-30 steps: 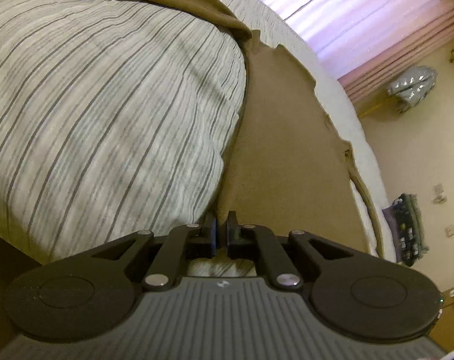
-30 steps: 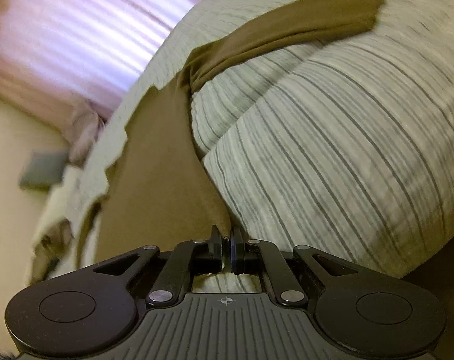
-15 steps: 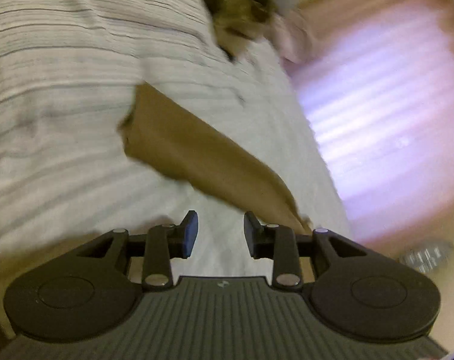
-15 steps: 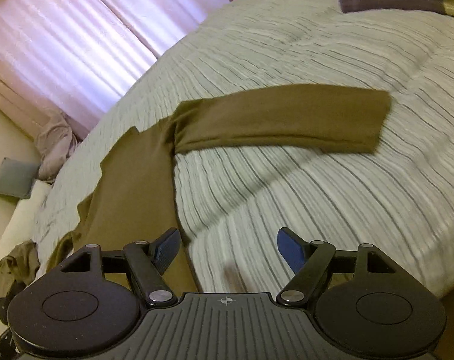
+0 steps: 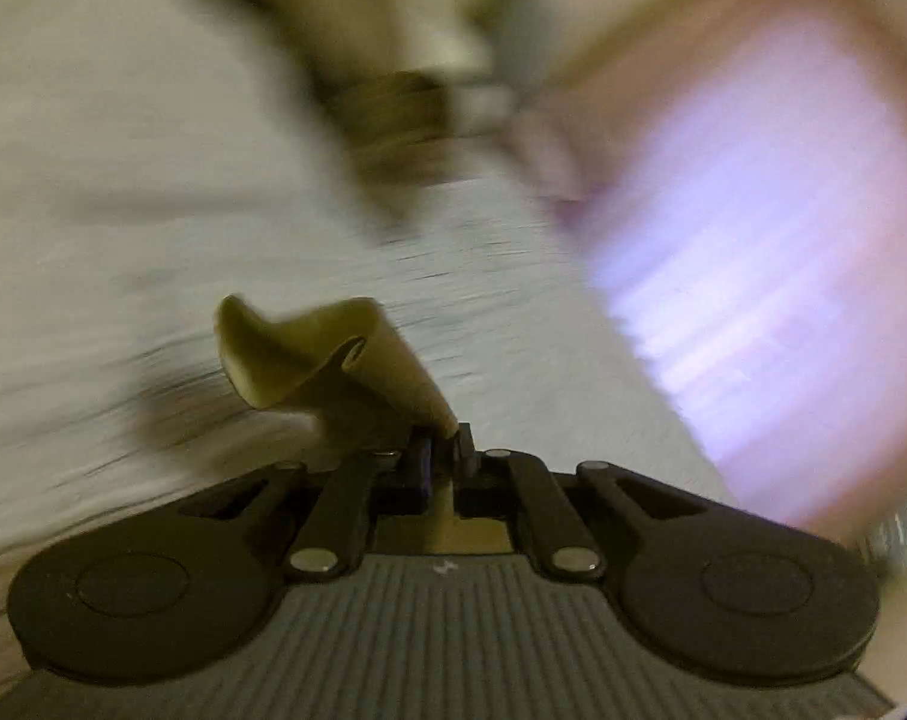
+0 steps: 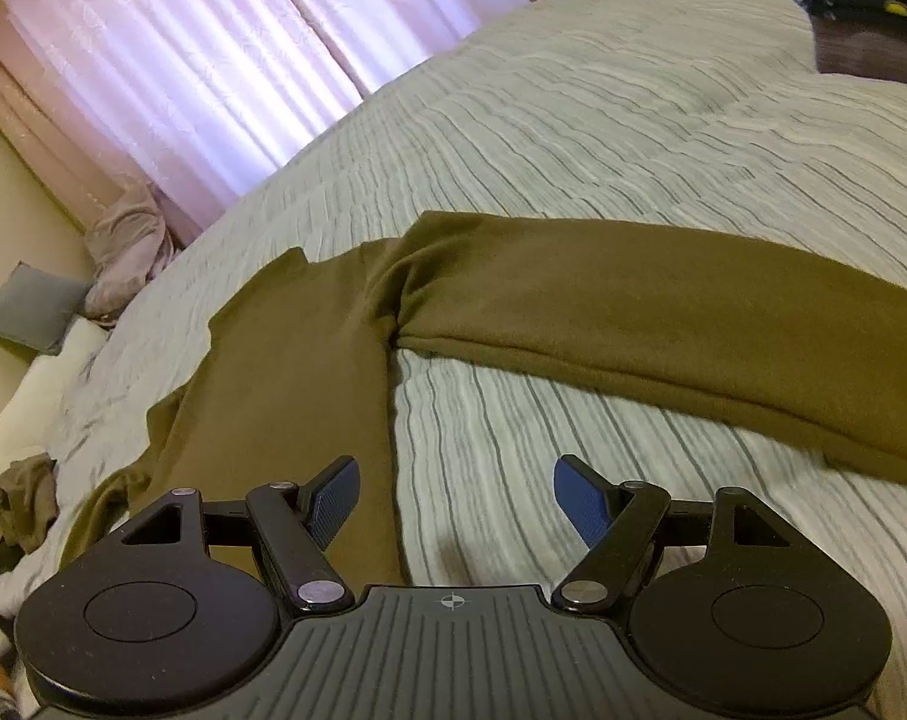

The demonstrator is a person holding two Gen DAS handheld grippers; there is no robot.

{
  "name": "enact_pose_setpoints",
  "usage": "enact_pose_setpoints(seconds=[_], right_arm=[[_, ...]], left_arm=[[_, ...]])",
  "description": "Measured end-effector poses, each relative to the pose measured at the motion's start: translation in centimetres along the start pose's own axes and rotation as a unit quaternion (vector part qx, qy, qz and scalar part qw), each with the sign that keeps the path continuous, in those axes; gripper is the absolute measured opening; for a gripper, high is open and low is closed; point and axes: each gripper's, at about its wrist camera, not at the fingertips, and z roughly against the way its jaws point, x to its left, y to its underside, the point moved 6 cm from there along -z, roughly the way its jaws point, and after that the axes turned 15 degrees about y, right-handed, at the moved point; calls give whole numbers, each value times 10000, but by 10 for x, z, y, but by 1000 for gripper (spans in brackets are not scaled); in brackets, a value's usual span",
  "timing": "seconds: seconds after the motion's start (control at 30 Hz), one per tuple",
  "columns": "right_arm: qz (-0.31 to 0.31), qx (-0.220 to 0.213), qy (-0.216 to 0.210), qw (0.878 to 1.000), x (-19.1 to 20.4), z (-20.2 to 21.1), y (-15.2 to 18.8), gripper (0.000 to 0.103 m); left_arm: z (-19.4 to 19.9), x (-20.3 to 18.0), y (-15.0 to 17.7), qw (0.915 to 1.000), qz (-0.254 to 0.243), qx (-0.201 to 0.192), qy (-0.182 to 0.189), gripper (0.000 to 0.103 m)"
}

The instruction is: Fold clothes

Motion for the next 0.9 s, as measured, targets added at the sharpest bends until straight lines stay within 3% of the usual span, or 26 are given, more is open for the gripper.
enact_pose_setpoints(seconds=[0.03, 0.1, 0.17, 0.23, 0.27, 0.4, 0.43, 0.53, 0.63, 0.77, 0.8, 0.87, 0.9], right_arm=[[8, -21, 3, 10000, 0, -2, -3, 75], [26, -69, -6, 10000, 0, -4, -9, 75], [41, -145, -40, 9999, 2, -4, -16, 75], [38, -200, -85, 9998, 7, -6, -21, 75], [32, -222, -111, 9997, 10, -7, -24, 75], [-15, -241, -203, 9995, 22, -15, -31, 75], [-50, -216, -240, 9995, 25, -18, -32, 75], [-187, -117, -543, 9983, 36, -26, -36, 75], [-308, 112, -966, 9948, 52, -35, -38, 75], [-1064, 1093, -1534, 9763, 61, -53, -24, 74], [-1300, 1366, -1598, 9690, 61, -57, -19, 72], [-1609, 1749, -1675, 9568, 61, -65, -9, 51], [-1463, 1702, -1630, 9608, 66, -69, -11, 51]], left_arm=[[-11, -38, 4, 9981, -362, 114, 487, 3], [-29, -107, 23, 9851, -1004, 444, 1321, 3], [-50, -169, 65, 9614, -1469, 982, 2110, 4], [-71, -207, 116, 9365, -1669, 1652, 2603, 7], [-83, -219, 147, 9235, -1726, 2034, 2758, 9], [-113, -205, 251, 8893, -1786, 3440, 2427, 13], [-114, -194, 264, 8866, -1704, 3642, 2288, 13], [-104, -159, 263, 8942, -1415, 3753, 1988, 13], [-81, -136, 242, 9038, -1397, 3612, 1822, 14], [-50, -107, 214, 9182, -1462, 3388, 1438, 15], [-47, -102, 210, 9214, -1425, 3353, 1349, 15], [-44, -85, 201, 9270, -1300, 3289, 1247, 15], [-46, -82, 199, 9288, -1253, 3274, 1200, 15]])
